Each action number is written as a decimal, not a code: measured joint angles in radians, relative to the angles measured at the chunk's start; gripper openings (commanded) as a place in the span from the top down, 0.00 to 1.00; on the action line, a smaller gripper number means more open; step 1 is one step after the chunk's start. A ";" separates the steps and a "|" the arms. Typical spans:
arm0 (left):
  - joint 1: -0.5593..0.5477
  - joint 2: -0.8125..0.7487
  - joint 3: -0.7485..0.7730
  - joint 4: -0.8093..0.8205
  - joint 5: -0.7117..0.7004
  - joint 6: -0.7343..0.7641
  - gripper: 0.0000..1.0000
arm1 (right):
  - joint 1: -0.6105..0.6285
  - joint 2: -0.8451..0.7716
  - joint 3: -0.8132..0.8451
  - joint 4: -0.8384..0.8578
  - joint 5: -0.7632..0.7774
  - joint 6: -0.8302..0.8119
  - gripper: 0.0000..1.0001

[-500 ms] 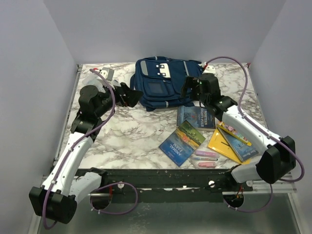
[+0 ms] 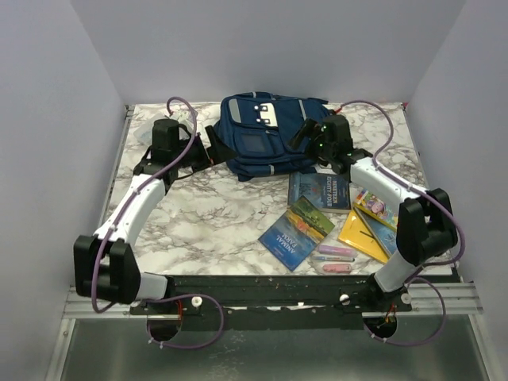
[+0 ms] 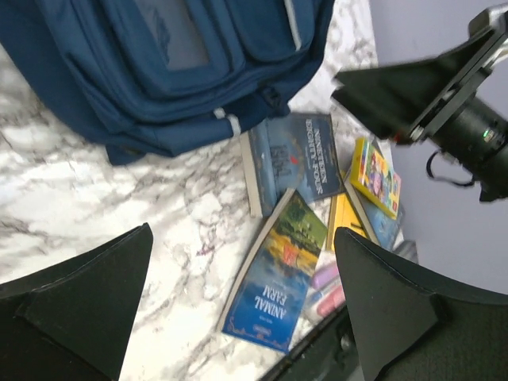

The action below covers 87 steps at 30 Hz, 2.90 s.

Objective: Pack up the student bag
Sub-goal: Pick up the student bag at the center of the board, then place the student bag at the center of the board.

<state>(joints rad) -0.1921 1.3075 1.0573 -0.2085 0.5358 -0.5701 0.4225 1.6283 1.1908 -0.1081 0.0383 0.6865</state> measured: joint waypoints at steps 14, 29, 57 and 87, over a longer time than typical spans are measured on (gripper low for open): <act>0.027 0.195 0.042 -0.032 0.216 -0.123 0.02 | -0.340 0.215 0.004 0.124 -0.123 0.166 0.00; 0.034 0.179 0.051 -0.028 0.224 -0.120 0.02 | -0.371 0.441 0.080 0.293 -0.281 0.150 0.39; 0.036 0.132 0.075 -0.078 0.199 -0.064 0.02 | -0.382 0.132 0.086 0.209 -0.465 0.066 0.99; 0.053 -0.136 0.076 -0.158 -0.050 0.076 0.02 | 0.001 -0.229 -0.168 0.118 -0.685 0.004 0.99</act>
<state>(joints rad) -0.1387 1.1717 1.1332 -0.3664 0.4862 -0.4946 0.4236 1.3998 1.0229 0.0101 -0.6464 0.6907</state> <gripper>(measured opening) 0.985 0.056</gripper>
